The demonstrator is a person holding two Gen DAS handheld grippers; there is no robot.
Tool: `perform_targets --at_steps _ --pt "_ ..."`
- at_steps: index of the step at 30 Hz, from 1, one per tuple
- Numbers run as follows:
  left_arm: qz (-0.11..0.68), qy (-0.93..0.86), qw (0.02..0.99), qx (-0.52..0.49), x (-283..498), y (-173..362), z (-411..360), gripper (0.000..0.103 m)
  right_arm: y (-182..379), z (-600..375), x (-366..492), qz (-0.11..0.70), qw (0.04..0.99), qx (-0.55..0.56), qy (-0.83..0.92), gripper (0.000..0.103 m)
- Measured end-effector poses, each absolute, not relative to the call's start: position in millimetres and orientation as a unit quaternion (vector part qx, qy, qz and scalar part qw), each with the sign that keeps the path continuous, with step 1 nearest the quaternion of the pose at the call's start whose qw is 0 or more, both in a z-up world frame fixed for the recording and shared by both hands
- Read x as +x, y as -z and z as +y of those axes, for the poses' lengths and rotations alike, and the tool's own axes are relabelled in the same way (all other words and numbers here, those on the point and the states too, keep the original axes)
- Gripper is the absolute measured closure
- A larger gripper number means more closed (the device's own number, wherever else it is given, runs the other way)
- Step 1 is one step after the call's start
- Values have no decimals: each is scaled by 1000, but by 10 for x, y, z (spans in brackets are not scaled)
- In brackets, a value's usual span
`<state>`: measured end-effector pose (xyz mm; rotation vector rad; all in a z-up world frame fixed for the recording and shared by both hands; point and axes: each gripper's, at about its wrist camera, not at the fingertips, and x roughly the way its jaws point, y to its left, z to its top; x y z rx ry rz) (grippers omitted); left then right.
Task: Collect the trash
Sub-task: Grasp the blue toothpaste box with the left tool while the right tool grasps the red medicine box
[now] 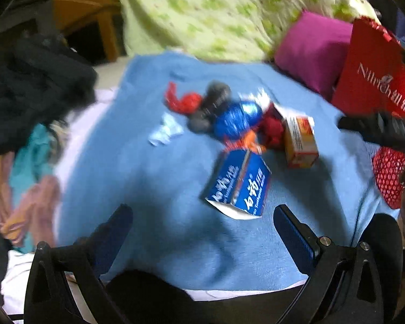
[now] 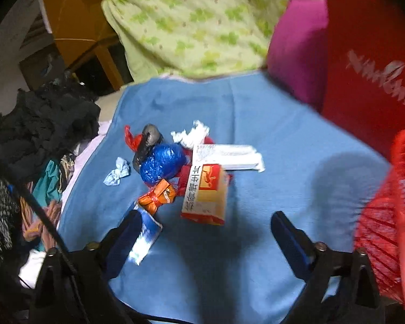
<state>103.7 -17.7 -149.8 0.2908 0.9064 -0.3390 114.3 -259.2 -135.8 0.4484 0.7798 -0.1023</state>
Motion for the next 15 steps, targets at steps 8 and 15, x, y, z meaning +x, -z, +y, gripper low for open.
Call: perform_targets --at_steps 8,15 --pt "472 208 846 134 1402 1883 -559 0 1794 -2603 1921 470 845 251 48 24" --pt "488 203 836 149 1595 2175 -871 0 2049 -2662 1984 499 830 246 49 51"
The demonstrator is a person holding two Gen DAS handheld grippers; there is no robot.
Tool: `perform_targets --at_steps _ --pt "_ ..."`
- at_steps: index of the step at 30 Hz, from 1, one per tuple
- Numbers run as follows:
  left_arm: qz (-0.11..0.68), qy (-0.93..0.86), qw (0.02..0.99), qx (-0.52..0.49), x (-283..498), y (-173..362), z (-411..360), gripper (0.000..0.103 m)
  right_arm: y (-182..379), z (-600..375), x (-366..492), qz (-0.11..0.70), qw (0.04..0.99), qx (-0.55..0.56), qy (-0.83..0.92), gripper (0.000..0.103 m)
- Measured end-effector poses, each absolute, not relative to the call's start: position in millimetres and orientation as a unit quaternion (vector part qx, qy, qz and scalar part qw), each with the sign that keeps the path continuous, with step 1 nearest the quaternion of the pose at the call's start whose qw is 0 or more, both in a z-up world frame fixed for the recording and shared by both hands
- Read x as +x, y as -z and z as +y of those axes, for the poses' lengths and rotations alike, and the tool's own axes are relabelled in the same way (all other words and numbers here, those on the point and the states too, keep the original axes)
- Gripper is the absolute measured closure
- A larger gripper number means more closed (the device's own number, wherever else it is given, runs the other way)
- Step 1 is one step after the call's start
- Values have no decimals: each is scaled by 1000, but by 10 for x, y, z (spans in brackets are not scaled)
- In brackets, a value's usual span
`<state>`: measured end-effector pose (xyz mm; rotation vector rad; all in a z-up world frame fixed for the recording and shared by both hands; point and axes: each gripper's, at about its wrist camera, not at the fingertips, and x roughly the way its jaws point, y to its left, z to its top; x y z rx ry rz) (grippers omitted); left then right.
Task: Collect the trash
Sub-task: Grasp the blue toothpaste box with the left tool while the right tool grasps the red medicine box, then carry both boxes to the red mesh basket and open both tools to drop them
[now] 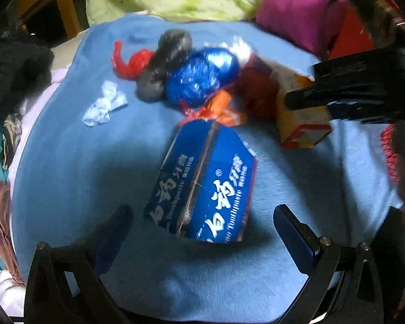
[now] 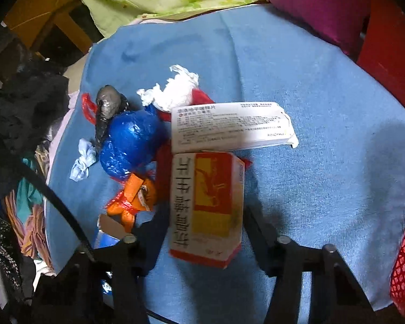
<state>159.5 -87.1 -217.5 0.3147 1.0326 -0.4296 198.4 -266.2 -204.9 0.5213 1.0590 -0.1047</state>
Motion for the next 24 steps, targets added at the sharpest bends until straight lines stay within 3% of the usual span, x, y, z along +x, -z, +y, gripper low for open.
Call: perform_targets --at_steps 3,5,9,11,24 --pt "488 203 838 137 1604 2201 -861 2 1989 -2723 1835 481 840 247 39 52" --pt "489 202 837 137 1630 2214 -848 21 1933 -2776 1742 471 845 251 33 52" --pt "481 212 842 123 1624 2175 -790 28 1712 -2818 1478 441 859 260 10 52" --pt "465 216 849 129 1556 2086 -790 41 1551 -2825 1280 422 869 257 5 52" --pt "371 297 864 166 992 1297 -1233 45 526 -3274 -169 280 923 262 35 52"
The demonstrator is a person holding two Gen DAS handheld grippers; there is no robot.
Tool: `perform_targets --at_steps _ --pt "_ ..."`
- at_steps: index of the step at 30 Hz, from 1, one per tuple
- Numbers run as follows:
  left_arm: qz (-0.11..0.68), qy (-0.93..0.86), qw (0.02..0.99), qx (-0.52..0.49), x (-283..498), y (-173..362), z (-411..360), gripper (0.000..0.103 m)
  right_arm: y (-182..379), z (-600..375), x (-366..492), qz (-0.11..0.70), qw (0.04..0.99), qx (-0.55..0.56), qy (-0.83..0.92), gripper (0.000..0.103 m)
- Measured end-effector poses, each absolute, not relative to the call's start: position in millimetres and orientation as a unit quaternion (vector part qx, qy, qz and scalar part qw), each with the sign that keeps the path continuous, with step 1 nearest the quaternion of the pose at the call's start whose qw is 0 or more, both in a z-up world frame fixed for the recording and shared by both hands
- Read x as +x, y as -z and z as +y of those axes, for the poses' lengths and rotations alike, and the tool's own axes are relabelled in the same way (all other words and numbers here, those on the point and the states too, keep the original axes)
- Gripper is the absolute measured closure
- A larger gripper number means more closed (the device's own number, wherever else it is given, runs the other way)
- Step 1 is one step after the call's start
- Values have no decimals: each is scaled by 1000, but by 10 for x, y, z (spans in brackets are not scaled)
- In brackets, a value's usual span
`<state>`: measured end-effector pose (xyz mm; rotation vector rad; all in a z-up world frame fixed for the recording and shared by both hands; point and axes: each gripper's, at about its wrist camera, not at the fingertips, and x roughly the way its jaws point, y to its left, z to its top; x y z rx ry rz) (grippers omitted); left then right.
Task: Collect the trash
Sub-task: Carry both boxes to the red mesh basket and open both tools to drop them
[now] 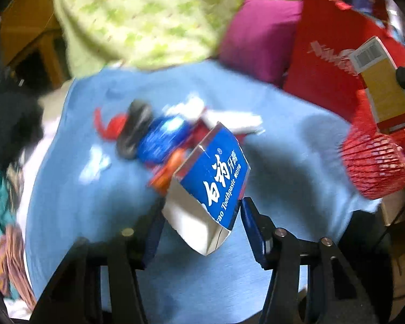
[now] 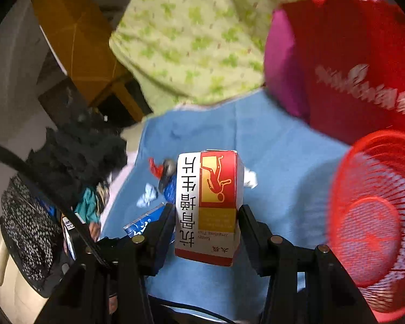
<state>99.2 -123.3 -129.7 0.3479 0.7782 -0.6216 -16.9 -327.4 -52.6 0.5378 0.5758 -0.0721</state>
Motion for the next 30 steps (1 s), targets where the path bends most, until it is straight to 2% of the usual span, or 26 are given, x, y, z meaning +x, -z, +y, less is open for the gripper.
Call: perform_targets --at_steps 9,12,19,20,22,30 --pt "312 442 821 182 420 579 -2362 45 313 -4094 -1250 209 918 300 155 52" --pt "303 474 805 189 218 501 -2754 44 388 -4349 -1535 203 906 319 192 52" --pt "305 480 790 230 38 646 -3488 31 682 -4620 -1817 219 882 353 223 45" --pt "306 480 789 232 -26 645 -3511 31 700 -4643 -1845 217 880 359 224 38" --pt "312 481 785 233 -36 663 -3544 31 729 -4693 -1874 209 879 365 226 35" --pt "307 471 805 190 158 627 -3012 27 618 -4606 -1816 189 894 342 219 35"
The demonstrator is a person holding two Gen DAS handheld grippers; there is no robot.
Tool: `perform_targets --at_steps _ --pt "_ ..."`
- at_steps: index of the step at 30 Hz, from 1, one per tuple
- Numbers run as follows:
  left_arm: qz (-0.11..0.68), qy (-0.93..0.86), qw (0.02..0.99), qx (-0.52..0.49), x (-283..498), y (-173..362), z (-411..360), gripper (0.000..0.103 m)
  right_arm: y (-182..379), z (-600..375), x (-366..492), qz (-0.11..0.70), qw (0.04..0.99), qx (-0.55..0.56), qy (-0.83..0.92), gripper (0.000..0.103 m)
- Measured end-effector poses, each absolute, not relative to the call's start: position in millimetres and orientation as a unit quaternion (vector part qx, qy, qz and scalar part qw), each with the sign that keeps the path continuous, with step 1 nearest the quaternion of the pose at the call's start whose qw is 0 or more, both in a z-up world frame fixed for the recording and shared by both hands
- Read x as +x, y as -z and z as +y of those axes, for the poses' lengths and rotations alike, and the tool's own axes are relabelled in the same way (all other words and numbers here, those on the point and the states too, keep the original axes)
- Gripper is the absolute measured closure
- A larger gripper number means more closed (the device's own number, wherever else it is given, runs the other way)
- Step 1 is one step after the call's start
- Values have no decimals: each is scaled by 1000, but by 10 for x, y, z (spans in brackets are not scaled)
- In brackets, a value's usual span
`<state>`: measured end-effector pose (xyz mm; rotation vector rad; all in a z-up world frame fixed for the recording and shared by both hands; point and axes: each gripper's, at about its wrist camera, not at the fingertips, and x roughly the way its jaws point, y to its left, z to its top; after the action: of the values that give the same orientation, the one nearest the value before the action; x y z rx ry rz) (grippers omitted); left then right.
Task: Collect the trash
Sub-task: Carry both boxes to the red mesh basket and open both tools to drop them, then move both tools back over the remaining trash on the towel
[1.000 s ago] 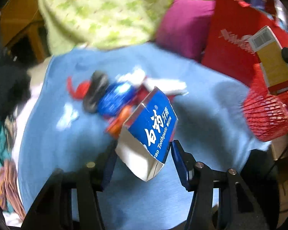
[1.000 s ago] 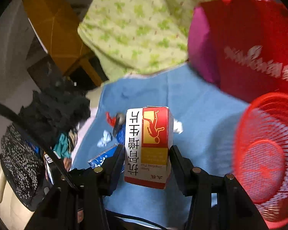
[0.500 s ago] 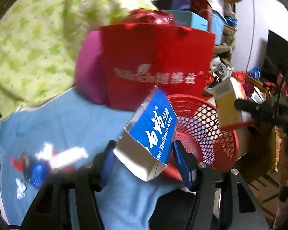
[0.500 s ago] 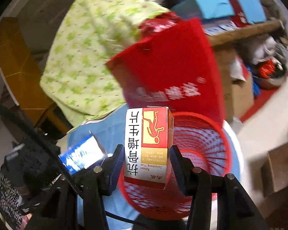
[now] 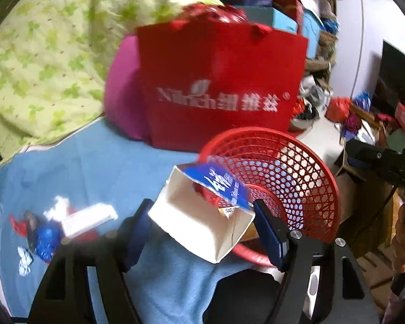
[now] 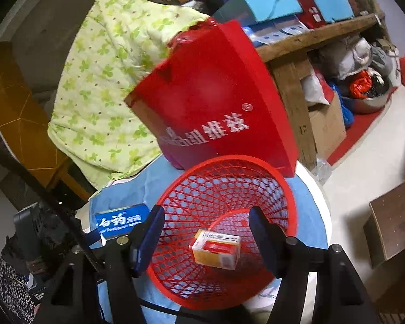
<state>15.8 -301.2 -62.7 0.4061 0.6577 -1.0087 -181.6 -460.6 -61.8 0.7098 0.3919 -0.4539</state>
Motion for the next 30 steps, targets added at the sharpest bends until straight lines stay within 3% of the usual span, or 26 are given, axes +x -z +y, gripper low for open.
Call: perform_targets --at_steps 10,19,30 --pt "317 468 806 174 363 779 -3111 27 368 -4409 -1772 160 908 325 213 35" --pt "328 369 850 182 775 1159 -2187 27 464 -4363 -1978 137 918 308 209 35" --pt "372 262 879 145 991 1559 -846 27 269 -3627 -1369 171 955 223 98 35"
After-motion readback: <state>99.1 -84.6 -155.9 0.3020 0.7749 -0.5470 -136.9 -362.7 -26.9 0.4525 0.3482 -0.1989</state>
